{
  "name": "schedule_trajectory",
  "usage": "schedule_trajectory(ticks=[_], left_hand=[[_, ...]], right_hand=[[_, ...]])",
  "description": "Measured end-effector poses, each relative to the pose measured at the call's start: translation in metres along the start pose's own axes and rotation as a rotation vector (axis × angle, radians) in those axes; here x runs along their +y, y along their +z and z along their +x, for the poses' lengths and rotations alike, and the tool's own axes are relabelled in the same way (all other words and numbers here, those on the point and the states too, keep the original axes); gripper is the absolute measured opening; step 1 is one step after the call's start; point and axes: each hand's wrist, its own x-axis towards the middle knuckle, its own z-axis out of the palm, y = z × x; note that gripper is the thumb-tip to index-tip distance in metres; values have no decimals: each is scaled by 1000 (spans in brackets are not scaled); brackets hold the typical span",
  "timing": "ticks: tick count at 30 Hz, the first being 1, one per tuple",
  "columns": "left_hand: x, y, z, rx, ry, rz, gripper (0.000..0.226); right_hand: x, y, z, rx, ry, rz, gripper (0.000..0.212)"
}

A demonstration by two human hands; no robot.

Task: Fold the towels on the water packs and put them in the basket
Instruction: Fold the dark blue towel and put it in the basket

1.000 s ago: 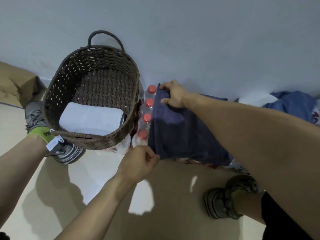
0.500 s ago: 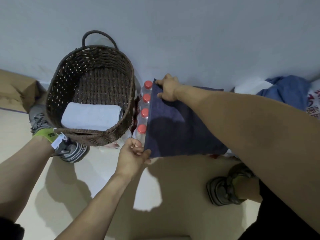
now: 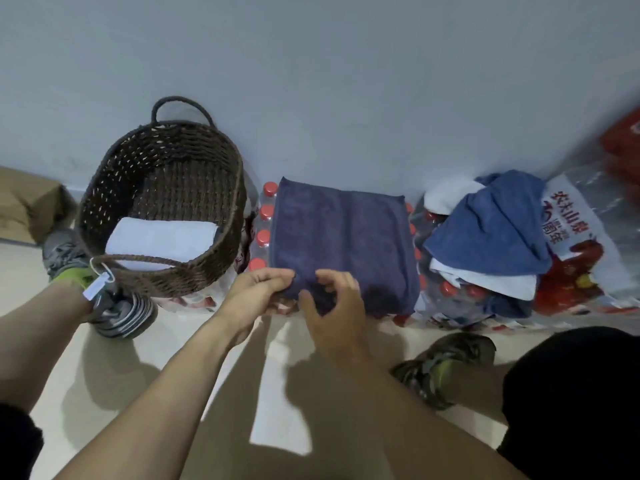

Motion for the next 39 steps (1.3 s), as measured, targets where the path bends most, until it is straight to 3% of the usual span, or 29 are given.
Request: schedule_trajectory(ticks=[3,6,9,16,18,22,25,28,32,36,39], left_hand=[[8,6,-5,-3,-21,14,22],[12,4,-14,-85,-3,35,37],[15,2,-20,-113,136,433,48],[24,7,-15,124,606,998,6],[26,7,-13,177,686,1072,8],[27,9,-9,155,758,1054,26],[25,13,-11,90,696,868,23],[22,14,-10,113,628,767,34],[22,7,-8,176,703,776,22],[25,3,0,250,709,755,24],[34,2,4,285,744,713,29]], right_hand=[[12,-1,-16,-83,-35,-137,46],[19,-6,-9,-55,22,-183,32],[16,-11,5,-74,105,-131,15],[7,-28,29,-59,-58,-10,14],[11,-30,31,-71,-75,6,16],[16,-30,27,-146,-7,49,28],[18,-30,24,-225,12,1,41],[26,-34,23,-264,3,-186,25],[42,-52,22,-301,188,-376,11],[60,-81,24,-332,309,-567,24],[56,-111,48,-478,461,-536,15]])
